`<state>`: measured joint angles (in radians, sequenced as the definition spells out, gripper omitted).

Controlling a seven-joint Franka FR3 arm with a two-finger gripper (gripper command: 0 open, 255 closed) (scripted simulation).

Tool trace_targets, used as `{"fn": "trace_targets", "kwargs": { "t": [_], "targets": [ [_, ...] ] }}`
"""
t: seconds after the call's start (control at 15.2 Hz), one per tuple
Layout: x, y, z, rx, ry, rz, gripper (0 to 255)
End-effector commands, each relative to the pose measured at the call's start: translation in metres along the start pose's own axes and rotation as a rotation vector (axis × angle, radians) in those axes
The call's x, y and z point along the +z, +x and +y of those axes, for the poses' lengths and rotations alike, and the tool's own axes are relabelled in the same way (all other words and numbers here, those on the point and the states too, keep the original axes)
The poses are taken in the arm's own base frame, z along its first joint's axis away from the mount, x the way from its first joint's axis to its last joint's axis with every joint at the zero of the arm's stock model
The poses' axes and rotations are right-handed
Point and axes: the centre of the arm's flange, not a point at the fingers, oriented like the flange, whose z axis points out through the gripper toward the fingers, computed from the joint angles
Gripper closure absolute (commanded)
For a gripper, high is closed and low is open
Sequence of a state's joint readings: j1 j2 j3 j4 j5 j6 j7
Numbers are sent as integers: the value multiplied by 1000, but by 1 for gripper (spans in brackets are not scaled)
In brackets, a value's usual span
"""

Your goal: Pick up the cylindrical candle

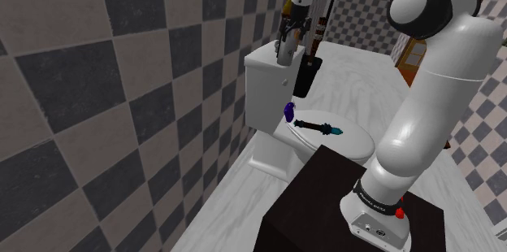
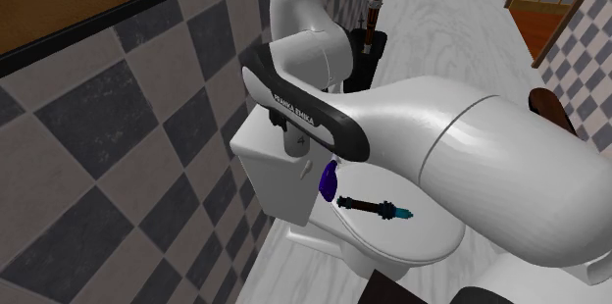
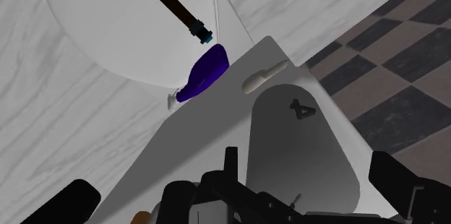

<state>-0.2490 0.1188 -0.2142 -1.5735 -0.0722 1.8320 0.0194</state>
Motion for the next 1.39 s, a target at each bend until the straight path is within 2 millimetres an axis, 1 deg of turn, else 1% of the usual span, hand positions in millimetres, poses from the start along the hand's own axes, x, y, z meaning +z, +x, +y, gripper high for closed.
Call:
{"fn": "trace_targets", "kwargs": {
  "t": [0.0, 0.13, 0.26, 0.33, 0.92, 1.32],
  "targets": [
    [10, -1, -1, 1, 0, 1, 0],
    [23, -3, -2, 1, 0, 1, 0],
    [23, -3, -2, 1, 0, 1, 0],
    [24, -3, -3, 1, 0, 1, 255],
    [23, -3, -2, 1, 0, 1, 255],
    [-8, 2, 1, 1, 0, 1, 255]
  ]
}}
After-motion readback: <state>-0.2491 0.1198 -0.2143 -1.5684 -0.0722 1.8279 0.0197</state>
